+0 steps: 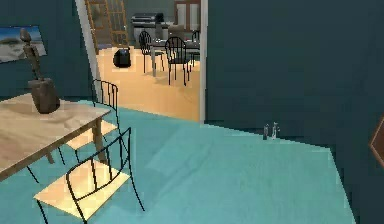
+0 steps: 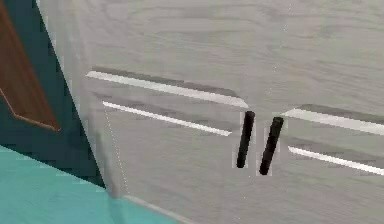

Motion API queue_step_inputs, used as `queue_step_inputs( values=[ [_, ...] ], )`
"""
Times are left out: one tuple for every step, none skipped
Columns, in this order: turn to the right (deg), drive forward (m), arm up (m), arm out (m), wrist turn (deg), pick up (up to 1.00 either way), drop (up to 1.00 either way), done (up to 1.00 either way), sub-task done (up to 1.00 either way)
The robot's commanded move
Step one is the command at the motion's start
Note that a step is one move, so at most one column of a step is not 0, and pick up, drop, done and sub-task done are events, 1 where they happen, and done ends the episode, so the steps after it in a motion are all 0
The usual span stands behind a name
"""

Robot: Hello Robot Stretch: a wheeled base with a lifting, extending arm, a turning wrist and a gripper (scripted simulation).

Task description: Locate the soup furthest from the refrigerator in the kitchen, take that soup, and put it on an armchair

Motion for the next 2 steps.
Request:
queue_step_inputs(
  values=[
    [0.0, 1.0, 0.0, 0.0, 0.0, 0.0, 0.0, 0.0, 0.0],
    [0.0, 0.15, 0.0, 0.0, 0.0, 0.0, 0.0, 0.0, 0.0]
  ],
)
